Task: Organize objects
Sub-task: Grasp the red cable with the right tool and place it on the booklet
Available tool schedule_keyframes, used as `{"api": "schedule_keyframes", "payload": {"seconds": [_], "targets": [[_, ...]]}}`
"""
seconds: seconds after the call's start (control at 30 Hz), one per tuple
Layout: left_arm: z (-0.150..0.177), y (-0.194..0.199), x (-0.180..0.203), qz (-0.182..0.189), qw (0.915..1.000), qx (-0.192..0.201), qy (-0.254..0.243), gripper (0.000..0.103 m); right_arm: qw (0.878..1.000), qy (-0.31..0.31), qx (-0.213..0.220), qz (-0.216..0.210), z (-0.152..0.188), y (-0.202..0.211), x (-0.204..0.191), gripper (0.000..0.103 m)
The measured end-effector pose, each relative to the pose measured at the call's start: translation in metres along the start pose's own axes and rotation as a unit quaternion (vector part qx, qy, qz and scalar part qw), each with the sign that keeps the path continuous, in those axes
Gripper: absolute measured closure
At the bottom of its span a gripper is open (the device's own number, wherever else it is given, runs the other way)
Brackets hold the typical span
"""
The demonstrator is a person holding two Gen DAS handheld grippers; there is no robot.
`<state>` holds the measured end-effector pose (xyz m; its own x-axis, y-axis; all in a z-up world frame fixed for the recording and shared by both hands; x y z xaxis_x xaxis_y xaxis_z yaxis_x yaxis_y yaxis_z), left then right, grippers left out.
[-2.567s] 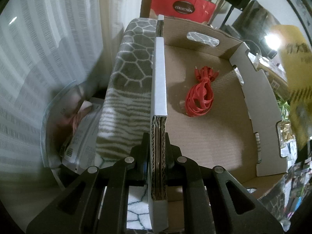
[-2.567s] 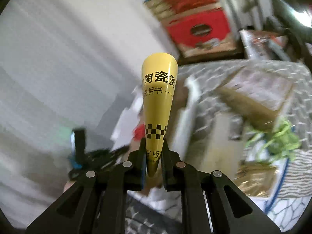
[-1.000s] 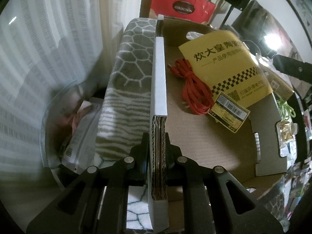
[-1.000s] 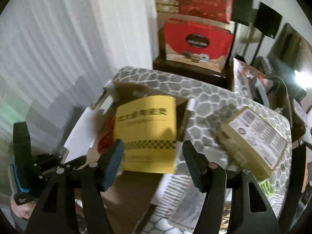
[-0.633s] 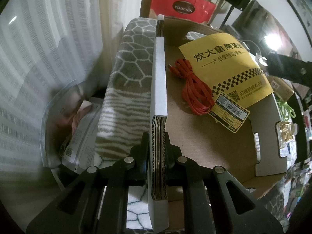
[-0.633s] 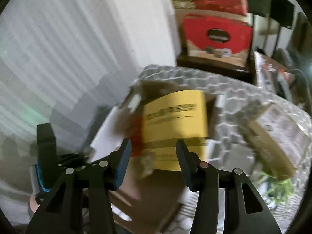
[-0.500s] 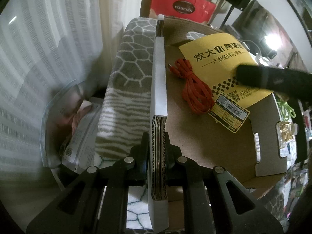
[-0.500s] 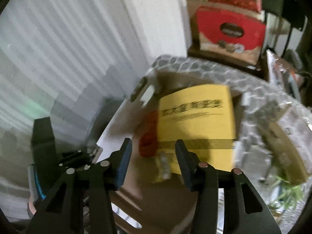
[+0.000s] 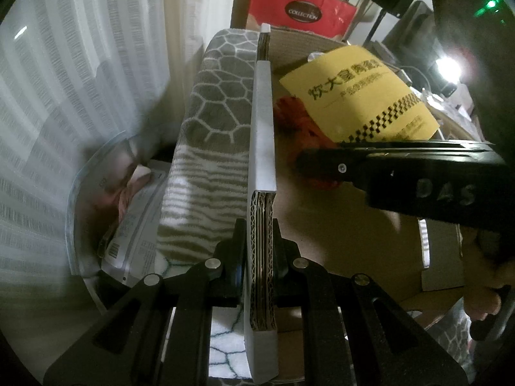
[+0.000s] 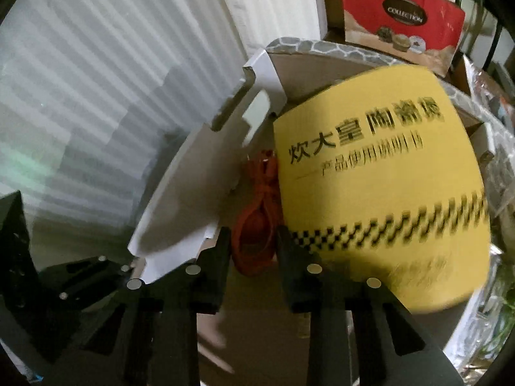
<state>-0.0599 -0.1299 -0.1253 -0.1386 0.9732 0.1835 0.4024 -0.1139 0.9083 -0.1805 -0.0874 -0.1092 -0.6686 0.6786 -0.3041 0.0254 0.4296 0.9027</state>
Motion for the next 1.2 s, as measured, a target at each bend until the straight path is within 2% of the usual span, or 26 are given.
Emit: {"api": "schedule_keyframes", "payload": {"seconds": [0.1, 0.37, 0.47, 0.63, 0.77, 0.9, 1.03, 1.2], "targets": [[0.0, 0.0, 0.0, 0.0, 1.0, 0.0, 0.001, 0.092, 0.999, -0.015, 0.003, -0.036, 0.002, 0.008, 0.002, 0.078], [0.0, 0.0, 0.001, -0.001, 1.0, 0.0, 0.001, 0.092, 0.992, -0.022, 0.054, -0.114, -0.007, 0.082, 0.004, 0.078], [0.0, 0.0, 0.0, -0.001, 1.0, 0.0, 0.001, 0.092, 0.991, -0.016, 0.077, -0.108, -0.012, 0.107, 0.008, 0.078], [0.0, 0.0, 0.0, 0.0, 1.0, -0.001, 0.003, 0.092, 0.988, -0.016, 0.056, -0.141, -0.009, 0.11, 0.006, 0.078], [0.0, 0.001, 0.001, 0.0, 1.0, -0.001, 0.003, 0.092, 0.988, 0.004, 0.04, -0.149, 0.001, 0.101, -0.009, 0.078], [0.0, 0.001, 0.001, -0.001, 1.0, -0.002, 0.003, 0.092, 0.984, 0.014, 0.027, -0.178, 0.007, 0.101, -0.022, 0.078], [0.001, 0.002, 0.002, -0.002, 1.0, -0.002, 0.003, 0.092, 0.986, 0.029, 0.054, -0.152, 0.006, 0.117, -0.026, 0.078], [0.001, 0.003, 0.003, -0.002, 1.0, -0.003, 0.003, 0.092, 0.992, 0.009, 0.08, -0.098, 0.0, 0.129, 0.004, 0.078]]}}
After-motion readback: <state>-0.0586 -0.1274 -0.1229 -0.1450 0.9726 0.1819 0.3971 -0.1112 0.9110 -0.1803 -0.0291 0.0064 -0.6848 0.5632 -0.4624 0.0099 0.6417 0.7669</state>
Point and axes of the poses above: each gripper's, at about its wrist camera, not at the fingertips, and y roughly against the way its jaws point, x to its right, z to its underside, the point moved 3 cm from there along -y, roughly the way its jaws point, and after that the axes turned 2 degrees about -x, right-handed, at the moved point
